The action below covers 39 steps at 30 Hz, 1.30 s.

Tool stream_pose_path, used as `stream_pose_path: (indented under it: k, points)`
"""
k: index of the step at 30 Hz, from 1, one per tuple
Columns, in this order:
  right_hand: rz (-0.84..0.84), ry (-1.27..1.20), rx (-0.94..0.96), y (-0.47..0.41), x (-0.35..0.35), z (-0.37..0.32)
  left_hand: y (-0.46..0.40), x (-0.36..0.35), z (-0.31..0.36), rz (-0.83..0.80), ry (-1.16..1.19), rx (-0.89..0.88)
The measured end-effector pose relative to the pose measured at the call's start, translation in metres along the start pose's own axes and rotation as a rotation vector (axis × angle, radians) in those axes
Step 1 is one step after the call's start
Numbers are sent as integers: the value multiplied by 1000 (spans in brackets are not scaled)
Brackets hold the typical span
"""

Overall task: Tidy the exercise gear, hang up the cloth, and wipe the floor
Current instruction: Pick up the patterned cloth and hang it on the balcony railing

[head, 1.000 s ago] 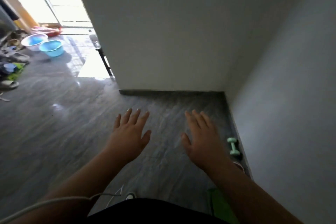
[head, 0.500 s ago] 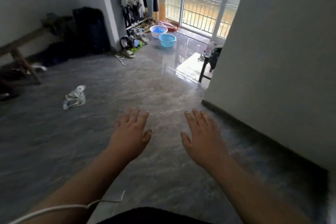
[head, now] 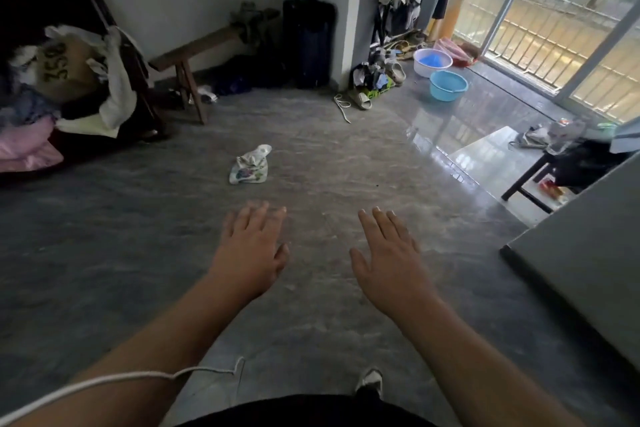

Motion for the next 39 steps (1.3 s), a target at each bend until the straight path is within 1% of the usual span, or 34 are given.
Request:
stream_pose_path:
  k: [7,10,13,15,21,25,27,29,32,35,39]
  points:
    - [-67,5,120,-154,-18,10,-118,-9,-43,29,35,140]
    - [-121,14,196,-231,-21,10,-174,-4,-64,38,54,244]
    - [-175,20,276,-306,-27,4,-224,1,-85,47,83,341]
    - [-191,55,315,-343,-30,0,-248,5,-96,44,81,360]
    - [-273,54,385,-481,-54,-33,-341,-5,-161,69,153,492]
    - [-292,55,390,-583,-85,-63,-426,-19,-221,19,180,497]
    - [-293,54,373,-634,-100,-82,-473,-21,-256,10,169,476]
    - [-304,45,349,-682,-111,-101,-521,-19,-292,-34,169,452]
    - [-313,22,298,-749,-122,-123,-589,-16,-335,-69,135,382]
    - [-321,7,255,-815,-133,-128,-658,-12,-367,-109,103,318]
    - [-349,-19,227,-906,-156,-118,-747,-19,-392,-90,170,346]
Point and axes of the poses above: each hand's wrist, its own y-axis away from the middle knuckle, its own x-axis out of the back of the hand, z = x × y, the point moved 2 cm from there along -y, towards the middle knuckle, and after that the axes turned 4 degrees about x, right-handed, at the moved point
